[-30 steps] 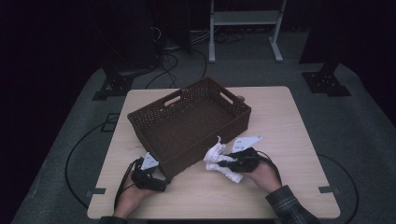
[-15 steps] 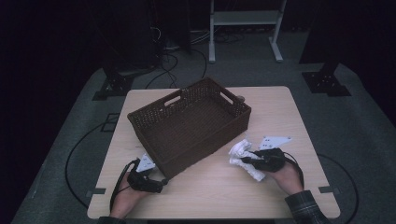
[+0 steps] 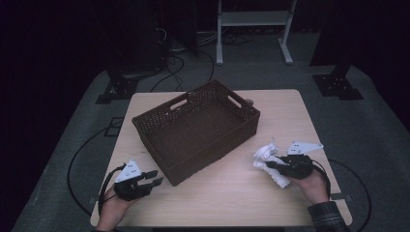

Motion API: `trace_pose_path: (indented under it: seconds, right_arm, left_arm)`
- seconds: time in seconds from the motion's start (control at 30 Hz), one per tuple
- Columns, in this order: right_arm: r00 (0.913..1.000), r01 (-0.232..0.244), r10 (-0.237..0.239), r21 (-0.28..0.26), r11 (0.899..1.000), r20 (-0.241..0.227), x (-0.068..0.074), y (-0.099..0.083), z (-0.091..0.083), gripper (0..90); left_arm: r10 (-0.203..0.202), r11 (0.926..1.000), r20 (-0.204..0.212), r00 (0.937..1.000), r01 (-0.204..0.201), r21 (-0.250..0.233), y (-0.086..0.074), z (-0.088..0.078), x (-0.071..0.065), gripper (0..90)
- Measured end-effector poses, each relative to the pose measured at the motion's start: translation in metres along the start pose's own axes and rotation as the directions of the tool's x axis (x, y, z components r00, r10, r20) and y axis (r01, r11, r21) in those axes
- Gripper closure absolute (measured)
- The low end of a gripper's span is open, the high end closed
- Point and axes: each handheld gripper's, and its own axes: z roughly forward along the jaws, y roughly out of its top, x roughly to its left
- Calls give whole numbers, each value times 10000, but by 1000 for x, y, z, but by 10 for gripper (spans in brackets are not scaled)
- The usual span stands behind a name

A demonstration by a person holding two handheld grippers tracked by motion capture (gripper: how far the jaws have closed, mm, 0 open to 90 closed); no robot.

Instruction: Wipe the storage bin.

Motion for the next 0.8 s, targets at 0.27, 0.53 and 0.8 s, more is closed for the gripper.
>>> trace_pose_path:
  seconds: [0.27,0.53,0.8]
  right_arm:
    - [10000,5,-5,100,10000,37,-1,-2,2,736]
    - [10000,12,-13,93,10000,62,-1,-2,1,736]
    - [9999,-35,34,123,9999,97,0,-2,1,737]
  left_arm:
    - [-7,9994,364,9993,19,-350,21,-8,0,895]
    - [180,9960,828,9964,-107,-883,38,-6,2,895]
    - [385,9949,1417,9892,-247,-982,47,7,-5,894]
